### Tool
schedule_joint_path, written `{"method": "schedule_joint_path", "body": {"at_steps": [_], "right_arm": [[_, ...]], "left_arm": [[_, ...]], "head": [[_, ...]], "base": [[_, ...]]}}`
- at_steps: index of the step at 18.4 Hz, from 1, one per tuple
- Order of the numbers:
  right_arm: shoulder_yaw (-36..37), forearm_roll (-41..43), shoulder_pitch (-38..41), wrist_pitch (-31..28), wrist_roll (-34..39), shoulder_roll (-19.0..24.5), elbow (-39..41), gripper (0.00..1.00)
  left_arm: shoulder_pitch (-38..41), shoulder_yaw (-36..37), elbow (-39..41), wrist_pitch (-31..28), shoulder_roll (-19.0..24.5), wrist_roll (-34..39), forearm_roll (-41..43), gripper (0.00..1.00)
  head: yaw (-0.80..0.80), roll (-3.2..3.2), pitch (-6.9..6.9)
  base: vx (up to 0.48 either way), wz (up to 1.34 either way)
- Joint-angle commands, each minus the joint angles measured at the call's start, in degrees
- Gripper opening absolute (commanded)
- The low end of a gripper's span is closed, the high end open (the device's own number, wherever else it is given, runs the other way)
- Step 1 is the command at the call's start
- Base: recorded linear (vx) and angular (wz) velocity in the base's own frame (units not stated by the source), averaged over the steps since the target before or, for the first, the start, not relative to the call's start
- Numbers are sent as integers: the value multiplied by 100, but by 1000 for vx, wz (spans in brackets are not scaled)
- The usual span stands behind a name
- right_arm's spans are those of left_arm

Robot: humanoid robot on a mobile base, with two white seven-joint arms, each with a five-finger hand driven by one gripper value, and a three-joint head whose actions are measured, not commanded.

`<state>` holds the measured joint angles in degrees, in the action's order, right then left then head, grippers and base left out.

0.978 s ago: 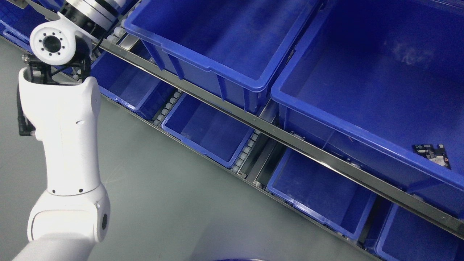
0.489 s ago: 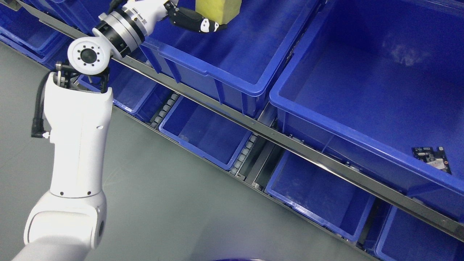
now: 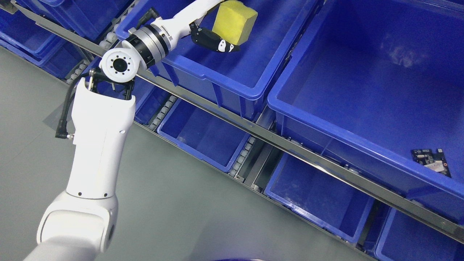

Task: Move yellow foam block to right shelf middle
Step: 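Open the left hand to drop the cube into the bin and withdraw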

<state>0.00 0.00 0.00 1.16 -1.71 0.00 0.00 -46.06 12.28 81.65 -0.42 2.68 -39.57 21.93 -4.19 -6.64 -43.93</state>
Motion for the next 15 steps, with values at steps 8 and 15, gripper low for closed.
{"method": "schedule_joint_path", "body": {"at_steps": [8,15], "right_arm": [[70,-18,132,-1,4,-100,100,100],[70,-18,140,-1,4,-100,100,100]], "left_arm": [[-272,-392,-272,95,-168,3422,-1862,100],[79,-823,736,-792,-168,4405,-3606,99]], "head": [[0,0,0],[0,0,0]], "base": [[0,0],[0,0]]}}
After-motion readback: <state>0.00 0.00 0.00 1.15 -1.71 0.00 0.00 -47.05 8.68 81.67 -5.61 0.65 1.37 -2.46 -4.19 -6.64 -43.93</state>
